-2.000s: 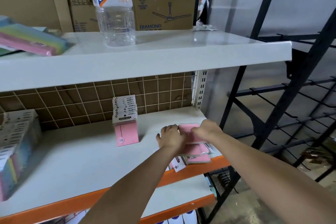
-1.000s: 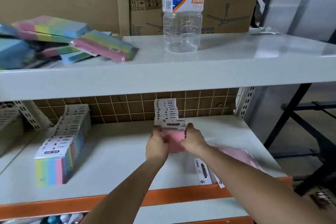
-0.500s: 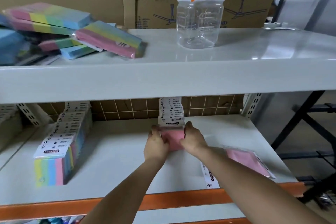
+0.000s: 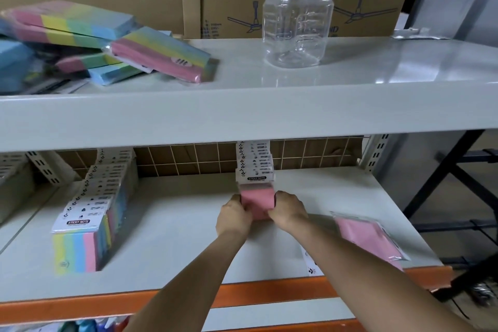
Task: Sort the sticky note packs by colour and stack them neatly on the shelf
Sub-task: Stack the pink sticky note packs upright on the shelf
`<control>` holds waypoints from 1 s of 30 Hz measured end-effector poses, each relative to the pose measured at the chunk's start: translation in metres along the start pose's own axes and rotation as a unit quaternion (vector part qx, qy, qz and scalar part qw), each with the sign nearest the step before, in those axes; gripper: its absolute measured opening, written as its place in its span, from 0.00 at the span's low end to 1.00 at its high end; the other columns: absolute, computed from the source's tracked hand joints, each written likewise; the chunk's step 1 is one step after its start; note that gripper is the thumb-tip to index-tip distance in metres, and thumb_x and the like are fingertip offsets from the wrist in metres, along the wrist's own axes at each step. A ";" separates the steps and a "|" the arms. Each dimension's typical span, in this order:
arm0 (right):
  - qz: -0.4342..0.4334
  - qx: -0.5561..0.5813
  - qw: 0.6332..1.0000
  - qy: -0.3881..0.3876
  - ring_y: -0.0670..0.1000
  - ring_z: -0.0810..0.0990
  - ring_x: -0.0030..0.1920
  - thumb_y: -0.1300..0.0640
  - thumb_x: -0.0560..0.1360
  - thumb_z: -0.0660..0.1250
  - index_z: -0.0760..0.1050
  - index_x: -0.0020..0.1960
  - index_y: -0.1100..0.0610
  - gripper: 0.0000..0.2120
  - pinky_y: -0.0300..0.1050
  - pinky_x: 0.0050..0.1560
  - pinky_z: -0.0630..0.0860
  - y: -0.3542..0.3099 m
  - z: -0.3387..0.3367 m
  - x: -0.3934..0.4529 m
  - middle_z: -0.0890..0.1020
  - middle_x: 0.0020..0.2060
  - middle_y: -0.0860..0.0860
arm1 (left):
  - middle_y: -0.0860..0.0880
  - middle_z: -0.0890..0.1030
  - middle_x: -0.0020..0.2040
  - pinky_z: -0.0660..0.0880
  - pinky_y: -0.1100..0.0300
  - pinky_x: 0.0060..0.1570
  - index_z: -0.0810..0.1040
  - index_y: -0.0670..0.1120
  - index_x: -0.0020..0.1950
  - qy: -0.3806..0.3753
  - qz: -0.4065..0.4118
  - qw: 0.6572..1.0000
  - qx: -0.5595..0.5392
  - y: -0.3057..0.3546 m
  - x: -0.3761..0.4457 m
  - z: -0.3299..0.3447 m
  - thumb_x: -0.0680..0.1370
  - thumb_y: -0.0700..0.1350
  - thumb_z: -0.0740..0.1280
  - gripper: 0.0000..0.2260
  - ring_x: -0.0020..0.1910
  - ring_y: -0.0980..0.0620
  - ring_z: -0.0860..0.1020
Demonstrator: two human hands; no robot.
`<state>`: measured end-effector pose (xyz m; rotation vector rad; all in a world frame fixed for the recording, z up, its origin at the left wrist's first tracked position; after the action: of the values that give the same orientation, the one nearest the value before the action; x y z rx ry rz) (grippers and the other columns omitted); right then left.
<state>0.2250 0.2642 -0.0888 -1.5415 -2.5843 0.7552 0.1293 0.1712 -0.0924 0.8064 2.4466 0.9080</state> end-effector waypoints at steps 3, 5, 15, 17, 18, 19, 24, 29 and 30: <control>0.001 0.028 1.000 0.000 0.59 0.78 0.57 0.58 0.75 0.64 0.72 0.59 0.61 0.14 0.44 0.50 0.73 0.000 -0.006 0.001 0.78 0.57 0.59 | 0.38 0.76 0.60 0.71 0.52 0.50 0.68 0.40 0.63 0.003 -0.004 1.000 -0.003 0.004 -0.006 0.002 0.78 0.43 0.60 0.14 0.58 0.38 0.75; -0.003 0.037 0.999 0.008 0.60 0.78 0.56 0.58 0.75 0.64 0.71 0.61 0.62 0.15 0.45 0.51 0.74 0.001 -0.012 -0.001 0.78 0.57 0.59 | 0.39 0.72 0.62 0.71 0.50 0.51 0.64 0.39 0.66 0.023 0.001 1.000 0.003 0.007 -0.011 0.001 0.77 0.43 0.62 0.19 0.61 0.39 0.73; -0.028 0.012 0.998 0.052 0.53 0.78 0.57 0.56 0.74 0.65 0.77 0.58 0.53 0.13 0.40 0.53 0.74 0.040 -0.069 -0.016 0.80 0.57 0.51 | 0.42 0.72 0.60 0.69 0.53 0.56 0.71 0.40 0.62 0.083 0.112 0.988 0.066 0.057 -0.040 0.006 0.75 0.46 0.65 0.18 0.60 0.42 0.71; -0.019 0.001 0.998 0.064 0.53 0.78 0.55 0.56 0.74 0.65 0.78 0.55 0.53 0.11 0.40 0.53 0.75 0.058 -0.083 -0.023 0.81 0.55 0.51 | 0.44 0.75 0.62 0.70 0.55 0.59 0.73 0.43 0.63 0.039 0.145 0.988 0.044 0.071 -0.048 0.019 0.76 0.48 0.65 0.17 0.62 0.45 0.71; -0.012 -0.001 0.997 0.072 0.53 0.79 0.54 0.57 0.74 0.65 0.79 0.54 0.53 0.09 0.41 0.52 0.76 0.069 -0.089 -0.027 0.81 0.53 0.51 | 0.46 0.75 0.63 0.69 0.56 0.60 0.74 0.45 0.64 0.015 0.162 0.986 0.044 0.078 -0.053 0.026 0.76 0.49 0.65 0.18 0.63 0.47 0.71; -0.004 -0.001 0.997 0.078 0.53 0.79 0.53 0.57 0.74 0.65 0.79 0.52 0.53 0.08 0.42 0.52 0.76 0.080 -0.095 -0.032 0.82 0.52 0.51 | 0.46 0.75 0.64 0.69 0.56 0.61 0.74 0.46 0.65 -0.010 0.178 0.983 0.051 0.085 -0.058 0.033 0.77 0.50 0.65 0.18 0.64 0.47 0.71; 0.037 -0.007 0.996 0.078 0.54 0.81 0.50 0.58 0.73 0.69 0.81 0.48 0.56 0.05 0.43 0.50 0.77 0.129 -0.110 -0.054 0.83 0.49 0.53 | 0.44 0.74 0.66 0.72 0.52 0.61 0.72 0.45 0.68 -0.111 0.160 0.978 0.072 0.106 -0.076 0.069 0.75 0.52 0.67 0.23 0.63 0.44 0.74; 0.072 -0.025 0.997 0.028 0.52 0.83 0.43 0.54 0.72 0.68 0.82 0.38 0.58 0.09 0.41 0.44 0.77 0.156 -0.115 -0.069 0.85 0.37 0.52 | 0.41 0.74 0.63 0.73 0.56 0.52 0.65 0.39 0.68 -0.152 0.053 0.987 0.023 0.112 -0.087 0.088 0.75 0.49 0.67 0.25 0.60 0.42 0.75; 0.078 -0.023 0.997 0.019 0.51 0.83 0.41 0.53 0.71 0.68 0.81 0.34 0.57 0.11 0.41 0.43 0.77 0.158 -0.115 -0.070 0.84 0.33 0.51 | 0.41 0.75 0.62 0.73 0.57 0.48 0.65 0.39 0.68 -0.161 0.031 0.986 0.016 0.113 -0.089 0.091 0.75 0.49 0.66 0.25 0.59 0.43 0.76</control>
<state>0.4217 0.3111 -0.0401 -1.7686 -2.4947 0.6735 0.2879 0.2262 -0.0638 0.9628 2.1691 0.6980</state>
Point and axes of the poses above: each hand's wrist, its own x-axis towards the middle knuckle, its own z-axis out of the palm, y = z × x, the point moved 2 cm from there along x, towards the middle knuckle
